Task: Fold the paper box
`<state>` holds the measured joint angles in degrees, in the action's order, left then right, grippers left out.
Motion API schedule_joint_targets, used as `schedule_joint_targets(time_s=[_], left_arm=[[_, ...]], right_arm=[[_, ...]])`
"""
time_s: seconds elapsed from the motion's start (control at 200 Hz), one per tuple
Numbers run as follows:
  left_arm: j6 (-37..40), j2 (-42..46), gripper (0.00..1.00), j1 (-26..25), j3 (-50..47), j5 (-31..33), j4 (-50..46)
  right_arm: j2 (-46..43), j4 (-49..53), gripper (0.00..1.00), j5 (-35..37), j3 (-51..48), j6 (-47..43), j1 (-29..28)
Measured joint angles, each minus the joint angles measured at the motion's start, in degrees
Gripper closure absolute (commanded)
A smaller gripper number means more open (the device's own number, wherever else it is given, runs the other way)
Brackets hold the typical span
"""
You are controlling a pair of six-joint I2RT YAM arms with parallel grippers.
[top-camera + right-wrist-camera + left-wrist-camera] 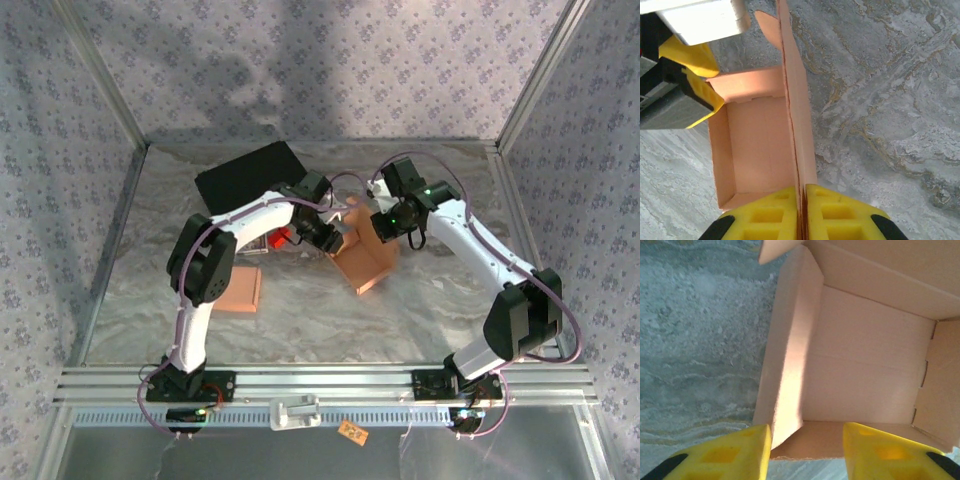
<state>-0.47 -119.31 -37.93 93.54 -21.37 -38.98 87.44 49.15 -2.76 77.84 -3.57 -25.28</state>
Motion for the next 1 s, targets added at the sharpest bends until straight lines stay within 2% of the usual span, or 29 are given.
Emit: schedule_joint_targets(time_s=[0.165,0.385,0.69,0.999], left_arm=[[-0.63,-0.39,0.6,0.81,0.55,0.59,1.99],[-1.11,0.22,0.58,1.68,0.11,1.46,3.17],[-3.45,10.25,0.54,5.6,-10.14,-1.29,4.92],[-3.5,10.4,0.54,3.15,-13.53,-3.19,6.78]], right_arm=[[0.0,0.13,1.0,0.24,0.0,-1.09,0.0],[0.02,0.11,1.0,0.39,0.0,-2.86,0.07],[-1.49,0.17,1.0,-1.18,-1.05,-11.93,-0.57],[-2.64,0.35,1.0,-5.25,-1.2,-17.16,-0.74]])
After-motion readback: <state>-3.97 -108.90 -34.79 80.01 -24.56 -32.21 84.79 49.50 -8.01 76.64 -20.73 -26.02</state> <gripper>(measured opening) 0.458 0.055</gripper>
